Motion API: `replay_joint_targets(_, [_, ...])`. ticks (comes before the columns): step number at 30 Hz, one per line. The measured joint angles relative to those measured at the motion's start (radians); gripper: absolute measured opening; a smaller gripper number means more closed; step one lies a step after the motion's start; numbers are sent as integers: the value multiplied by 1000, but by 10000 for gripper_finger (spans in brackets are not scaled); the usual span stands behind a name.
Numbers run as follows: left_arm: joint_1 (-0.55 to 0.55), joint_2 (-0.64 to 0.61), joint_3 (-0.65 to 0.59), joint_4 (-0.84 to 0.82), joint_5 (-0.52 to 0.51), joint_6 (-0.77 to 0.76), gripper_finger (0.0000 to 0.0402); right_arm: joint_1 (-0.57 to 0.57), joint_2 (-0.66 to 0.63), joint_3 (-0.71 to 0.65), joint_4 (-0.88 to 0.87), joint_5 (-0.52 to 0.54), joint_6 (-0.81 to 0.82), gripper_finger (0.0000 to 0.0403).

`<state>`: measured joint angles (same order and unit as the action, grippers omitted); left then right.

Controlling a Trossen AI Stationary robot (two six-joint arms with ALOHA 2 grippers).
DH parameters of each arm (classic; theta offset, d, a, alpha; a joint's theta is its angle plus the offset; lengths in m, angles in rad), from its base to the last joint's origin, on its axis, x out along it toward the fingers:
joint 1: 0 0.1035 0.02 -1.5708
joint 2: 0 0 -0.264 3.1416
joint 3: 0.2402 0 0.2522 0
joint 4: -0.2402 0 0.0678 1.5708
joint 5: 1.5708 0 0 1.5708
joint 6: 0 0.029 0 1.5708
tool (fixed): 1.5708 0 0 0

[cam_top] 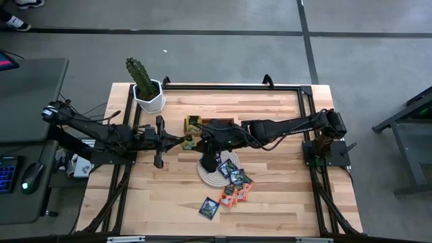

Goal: Pick & Place Tea
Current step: Put the yellow tea bag into the left section of the wooden organizer

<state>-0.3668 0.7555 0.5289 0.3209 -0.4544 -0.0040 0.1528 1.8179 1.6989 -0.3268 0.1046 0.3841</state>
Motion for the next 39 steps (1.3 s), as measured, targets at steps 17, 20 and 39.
replay_joint_targets(17, [65,4,0,-294,-112,7,0,38,-139,0,-446,174,153,70])
replay_joint_targets(20, [182,34,0,-311,-13,10,0,72,-163,0,-494,212,196,71])
replay_joint_targets(39, [825,324,-1,-139,693,64,0,252,-167,0,-500,439,333,71])
